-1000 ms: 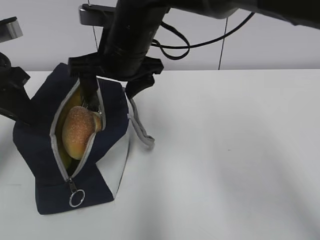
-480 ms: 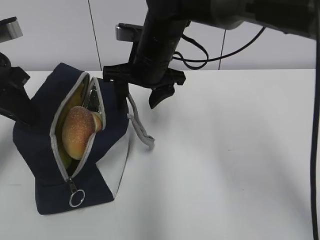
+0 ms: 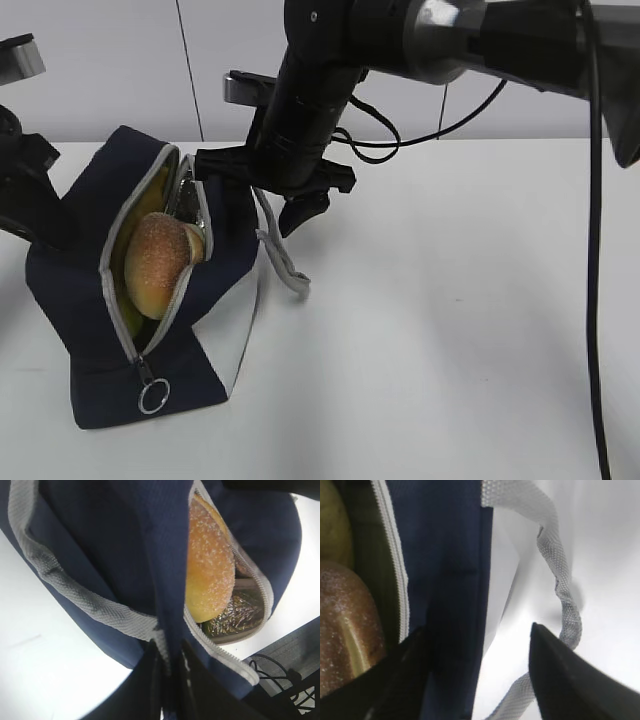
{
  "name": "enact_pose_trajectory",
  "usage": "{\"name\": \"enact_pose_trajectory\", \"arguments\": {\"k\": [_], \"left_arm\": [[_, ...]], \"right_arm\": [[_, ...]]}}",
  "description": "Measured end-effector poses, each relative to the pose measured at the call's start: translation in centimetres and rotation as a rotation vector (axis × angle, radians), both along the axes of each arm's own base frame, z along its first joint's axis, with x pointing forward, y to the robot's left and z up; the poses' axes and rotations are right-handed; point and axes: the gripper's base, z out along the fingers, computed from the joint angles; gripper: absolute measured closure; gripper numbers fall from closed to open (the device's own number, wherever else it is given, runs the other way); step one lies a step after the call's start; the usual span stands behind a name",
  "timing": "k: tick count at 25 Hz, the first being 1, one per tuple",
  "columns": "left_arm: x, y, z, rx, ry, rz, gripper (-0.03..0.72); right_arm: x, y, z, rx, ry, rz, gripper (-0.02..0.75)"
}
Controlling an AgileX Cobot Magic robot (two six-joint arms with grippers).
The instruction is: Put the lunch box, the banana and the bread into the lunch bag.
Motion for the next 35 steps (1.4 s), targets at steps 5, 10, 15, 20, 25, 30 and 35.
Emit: {"name": "enact_pose_trajectory", "arguments": {"k": [5,10,15,20,25,30,35], "left_arm": [[0.0,0.0,0.0,0.0,0.0,0.0,0.662],[0.0,0.0,0.0,0.0,0.0,0.0,0.662],[0.1,-0.6,0.4,-0.083,0.006,0.022,0.662],[0.6,-1.9,1.9,-0.256,-0.01,0.066,0.662],[2.0,-2.8,3.3,-0.374,-0.036,0.059,0.661],[4.0,-3.9,4.0,-0.436,-0.044,0.04,0.661],[5.3,-6.5,3.7,-0.473,-0.03,-0.012,0.661]], "right_arm": [[-0.1,0.1,-0.3,-0.002,0.016,0.007,0.535],[0.0,0.1,0.5,-0.008,-0.003,0.06,0.728],[0.4,-0.4,3.4,-0.066,-0.088,0.095,0.735],[1.3,-1.5,6.1,-0.171,-0.241,0.085,0.736],[1.1,-2.2,7.6,-0.208,-0.29,0.077,0.736],[0.7,-3.9,10.1,-0.232,-0.347,0.047,0.736],[0.8,-7.5,10.9,-0.264,-0.325,-0.016,0.736]]}}
